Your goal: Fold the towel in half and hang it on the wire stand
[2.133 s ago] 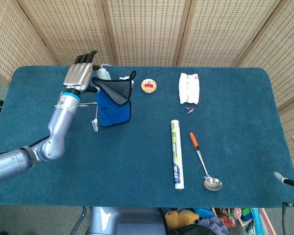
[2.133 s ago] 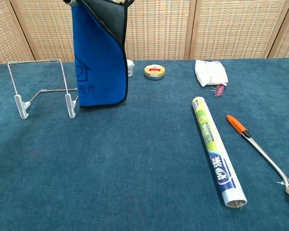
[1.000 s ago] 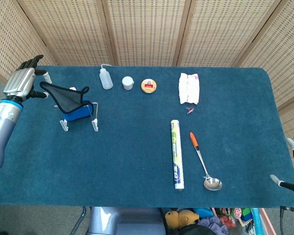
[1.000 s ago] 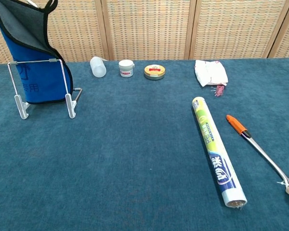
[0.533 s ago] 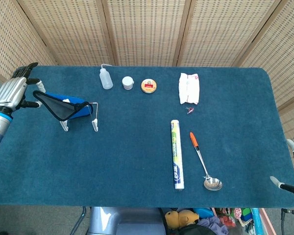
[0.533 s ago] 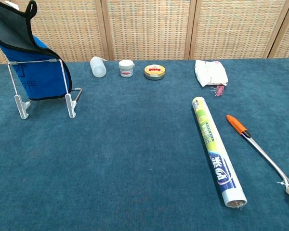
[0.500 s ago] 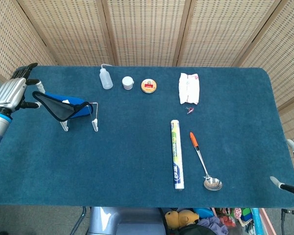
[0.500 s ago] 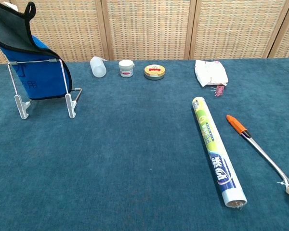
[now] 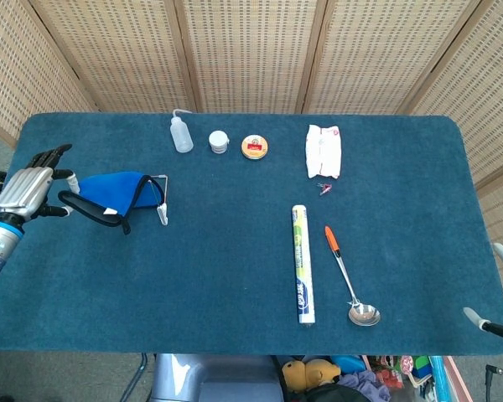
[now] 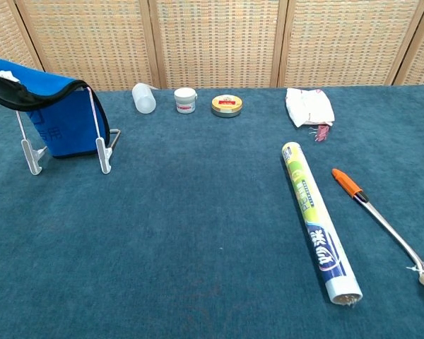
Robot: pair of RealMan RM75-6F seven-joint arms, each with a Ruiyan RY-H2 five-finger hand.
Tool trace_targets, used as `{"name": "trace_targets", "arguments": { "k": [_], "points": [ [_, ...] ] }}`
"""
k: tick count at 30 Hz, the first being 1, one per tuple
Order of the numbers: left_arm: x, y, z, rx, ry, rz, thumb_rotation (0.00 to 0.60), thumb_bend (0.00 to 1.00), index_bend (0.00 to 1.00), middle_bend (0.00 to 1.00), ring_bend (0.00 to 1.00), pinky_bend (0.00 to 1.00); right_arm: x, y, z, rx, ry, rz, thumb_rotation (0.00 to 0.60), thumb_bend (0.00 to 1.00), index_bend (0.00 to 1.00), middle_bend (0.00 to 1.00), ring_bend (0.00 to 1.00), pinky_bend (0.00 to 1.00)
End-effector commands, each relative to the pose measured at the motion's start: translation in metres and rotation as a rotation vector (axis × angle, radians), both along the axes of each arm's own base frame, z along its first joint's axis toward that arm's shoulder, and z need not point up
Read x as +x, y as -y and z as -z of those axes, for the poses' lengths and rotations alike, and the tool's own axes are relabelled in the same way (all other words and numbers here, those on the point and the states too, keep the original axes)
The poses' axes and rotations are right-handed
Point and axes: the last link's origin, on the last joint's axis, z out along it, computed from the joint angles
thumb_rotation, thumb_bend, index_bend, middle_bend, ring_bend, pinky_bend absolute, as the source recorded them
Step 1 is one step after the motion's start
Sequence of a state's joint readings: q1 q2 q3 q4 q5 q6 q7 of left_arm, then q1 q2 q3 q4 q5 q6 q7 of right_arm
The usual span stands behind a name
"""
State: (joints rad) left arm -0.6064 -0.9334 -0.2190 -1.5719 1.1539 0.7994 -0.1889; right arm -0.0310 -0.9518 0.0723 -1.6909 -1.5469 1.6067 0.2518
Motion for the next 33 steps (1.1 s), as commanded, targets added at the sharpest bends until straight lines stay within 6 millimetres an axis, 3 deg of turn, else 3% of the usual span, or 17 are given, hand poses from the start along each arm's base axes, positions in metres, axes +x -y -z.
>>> {"name": "trace_targets", "arguments": {
  "k": [1, 6, 9, 10, 11, 13, 14, 20, 26, 33],
  "points": [
    [-0.004, 0.004, 0.007, -0.011, -0.01, -0.002, 0.6, 0.65, 0.85, 0.0, 0.0, 0.0, 0.001, -0.002, -0.001, -0.002, 0.003, -0.006, 0.6, 0.0, 0.0, 0.0, 0.0, 0.0],
    [-0.011, 0.01, 0.023, -0.034, -0.067, 0.003, 0.6, 0.65, 0.84, 0.0, 0.0, 0.0, 0.002, -0.007, -0.004, -0.006, 0.009, -0.021, 0.6, 0.0, 0.0, 0.0, 0.0, 0.0],
    [-0.017, 0.015, 0.033, -0.058, -0.116, -0.003, 0.6, 0.6, 0.71, 0.0, 0.0, 0.0, 0.002, -0.009, -0.006, -0.011, 0.017, -0.027, 0.6, 0.0, 0.0, 0.0, 0.0, 0.0],
    [-0.017, 0.015, 0.035, -0.06, -0.122, -0.005, 0.6, 0.54, 0.55, 0.0, 0.0, 0.0, 0.002, -0.01, -0.007, -0.012, 0.018, -0.028, 0.6, 0.0, 0.0, 0.0, 0.0, 0.0],
    [-0.018, 0.017, 0.038, -0.063, -0.127, -0.007, 0.6, 0.46, 0.33, 0.0, 0.0, 0.0, 0.002, -0.01, -0.007, -0.014, 0.021, -0.031, 0.6, 0.0, 0.0, 0.0, 0.0, 0.0],
    [-0.019, 0.019, 0.042, -0.061, -0.119, -0.006, 0.6, 0.35, 0.06, 0.0, 0.0, 0.0, 0.002, -0.011, -0.008, -0.015, 0.024, -0.033, 0.6, 0.0, 0.0, 0.0, 0.0, 0.0],
    [-0.019, 0.02, 0.044, -0.06, -0.112, -0.003, 0.6, 0.3, 0.0, 0.0, 0.0, 0.0, 0.002, -0.011, -0.009, -0.016, 0.026, -0.035, 0.6, 0.0, 0.0, 0.0, 0.0, 0.0],
    [-0.02, 0.029, 0.049, -0.065, -0.047, 0.032, 0.6, 0.2, 0.0, 0.0, 0.0, 0.0, 0.002, -0.013, -0.01, -0.015, 0.032, -0.044, 0.6, 0.0, 0.0, 0.0, 0.0, 0.0],
    [-0.024, 0.036, 0.043, -0.057, -0.023, 0.062, 0.6, 0.17, 0.0, 0.0, 0.0, 0.0, 0.002, -0.015, -0.011, -0.016, 0.034, -0.051, 0.6, 0.0, 0.0, 0.0, 0.0, 0.0],
    [-0.024, 0.07, 0.009, 0.056, 0.043, 0.127, 0.6, 0.17, 0.0, 0.0, 0.0, 0.0, 0.001, -0.013, -0.01, -0.013, 0.034, -0.049, 0.6, 0.0, 0.0, 0.0, 0.0, 0.0]
  ]
}}
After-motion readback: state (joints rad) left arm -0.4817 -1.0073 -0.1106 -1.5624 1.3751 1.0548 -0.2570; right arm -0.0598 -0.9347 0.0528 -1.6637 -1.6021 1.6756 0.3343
